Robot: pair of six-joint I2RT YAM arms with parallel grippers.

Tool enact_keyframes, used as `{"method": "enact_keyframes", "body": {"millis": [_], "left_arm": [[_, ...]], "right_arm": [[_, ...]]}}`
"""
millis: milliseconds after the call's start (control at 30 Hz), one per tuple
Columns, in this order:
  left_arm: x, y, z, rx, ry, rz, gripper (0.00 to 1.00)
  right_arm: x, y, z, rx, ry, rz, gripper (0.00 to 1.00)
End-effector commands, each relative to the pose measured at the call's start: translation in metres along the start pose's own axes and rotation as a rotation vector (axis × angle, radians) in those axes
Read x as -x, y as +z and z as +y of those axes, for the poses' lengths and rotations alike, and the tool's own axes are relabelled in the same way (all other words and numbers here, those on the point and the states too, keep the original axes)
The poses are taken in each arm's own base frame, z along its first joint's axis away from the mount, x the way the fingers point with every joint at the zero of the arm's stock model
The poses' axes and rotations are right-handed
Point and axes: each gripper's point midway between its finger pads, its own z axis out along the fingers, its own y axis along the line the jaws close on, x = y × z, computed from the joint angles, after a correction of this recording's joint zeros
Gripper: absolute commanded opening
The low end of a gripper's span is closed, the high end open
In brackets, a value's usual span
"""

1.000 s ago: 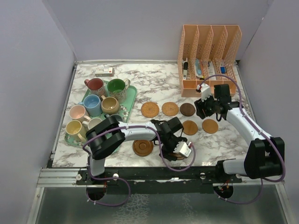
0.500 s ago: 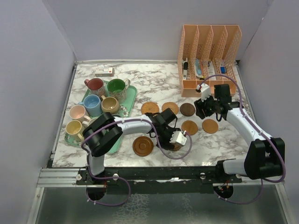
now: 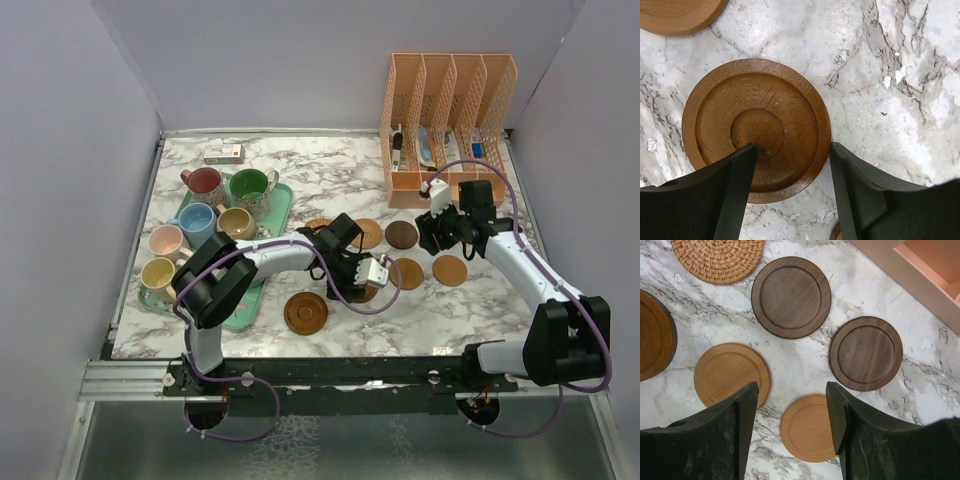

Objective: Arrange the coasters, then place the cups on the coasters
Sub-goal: Move the coaster to the center of the board.

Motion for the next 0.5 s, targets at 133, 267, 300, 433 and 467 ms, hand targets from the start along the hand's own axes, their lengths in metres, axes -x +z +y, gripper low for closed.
{"method": "enact_keyframes", "body": {"millis": [133,267,300,433,467], "left_arm": [[0.006,0.009,0.021,0.039,-0.033,-0.004,0.63],[0.012,0.013,0.025,0.037,-0.038,-0.009,0.63],[0.013,0.014,0.024,0.035,-0.034,-0.011,0.63],[0.014,0.017,0.019,0.020,-0.032,-0.011,0.63],[0.015,0.018,0.019,0.019,-0.031,-0.012,0.63]], "right_arm": [[0.002,-0.003,0.002,0.010,-0.017,-0.022,0.57],[0.003,-0.004,0.002,0.011,-0.021,-0.024,0.57],[0.003,-0.004,0.002,0.010,-0.021,-0.023,0.57],[0.003,-0.006,0.001,0.002,-0.023,-0.027,0.57],[0.004,-0.006,0.001,0.002,-0.024,-0.028,0.57]]}}
